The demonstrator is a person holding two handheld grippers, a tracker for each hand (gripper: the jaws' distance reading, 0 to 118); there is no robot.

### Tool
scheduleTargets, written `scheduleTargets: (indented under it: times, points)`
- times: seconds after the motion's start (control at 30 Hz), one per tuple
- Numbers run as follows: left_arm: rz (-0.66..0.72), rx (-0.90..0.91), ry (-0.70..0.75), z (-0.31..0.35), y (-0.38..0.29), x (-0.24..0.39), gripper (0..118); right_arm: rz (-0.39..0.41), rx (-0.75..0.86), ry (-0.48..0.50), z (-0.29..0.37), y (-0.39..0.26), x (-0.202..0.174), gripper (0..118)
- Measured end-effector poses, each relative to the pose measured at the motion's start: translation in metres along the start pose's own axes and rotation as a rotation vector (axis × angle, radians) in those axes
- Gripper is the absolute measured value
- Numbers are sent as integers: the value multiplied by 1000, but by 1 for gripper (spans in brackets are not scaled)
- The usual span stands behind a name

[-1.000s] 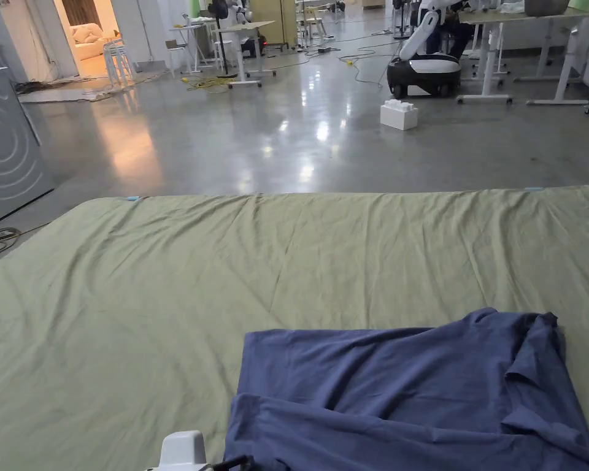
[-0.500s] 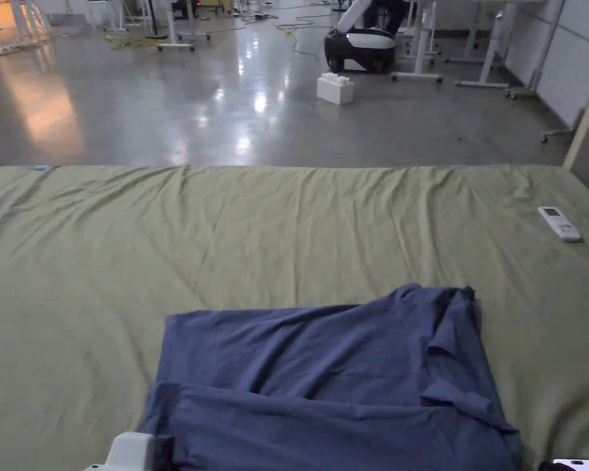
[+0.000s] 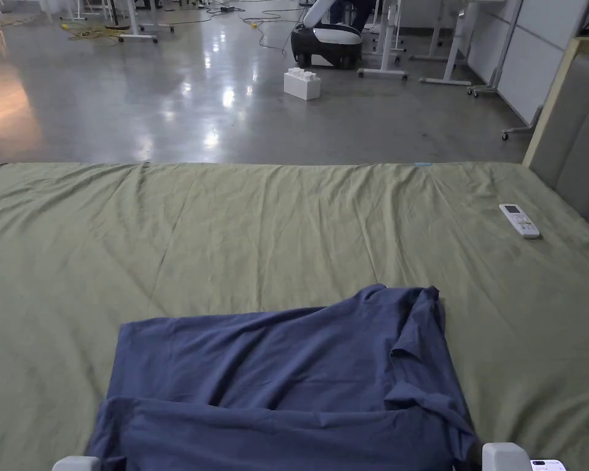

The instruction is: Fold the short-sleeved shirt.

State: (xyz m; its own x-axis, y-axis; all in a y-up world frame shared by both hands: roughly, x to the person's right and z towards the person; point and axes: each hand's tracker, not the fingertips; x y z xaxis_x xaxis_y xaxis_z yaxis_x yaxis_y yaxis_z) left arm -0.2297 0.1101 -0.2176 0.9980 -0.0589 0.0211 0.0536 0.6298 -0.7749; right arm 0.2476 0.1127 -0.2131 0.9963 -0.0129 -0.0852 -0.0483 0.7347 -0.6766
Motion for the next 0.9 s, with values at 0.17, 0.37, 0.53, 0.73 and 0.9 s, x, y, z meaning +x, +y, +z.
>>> scheduleTargets:
  times: [0.17,0.37,0.53,0.73,0.9]
  points:
    - [136,92,-77,31,9,-23,9,-60,25,-7,20,9,1,7]
    - [216,217,-86,107,15,-31,9,-79,107,-17,78,23,-10,7]
    - [209,196,-108,147,-10,-35,9,-116,95,-30,126,2,-10,7]
    - [135,94,-120,163,-58,-25,9,-124,-29,-14,158,-42,-13,7]
    - [134,34,-88,140,-76,-17,55,-132,-129,-40,137,-55,-12,49]
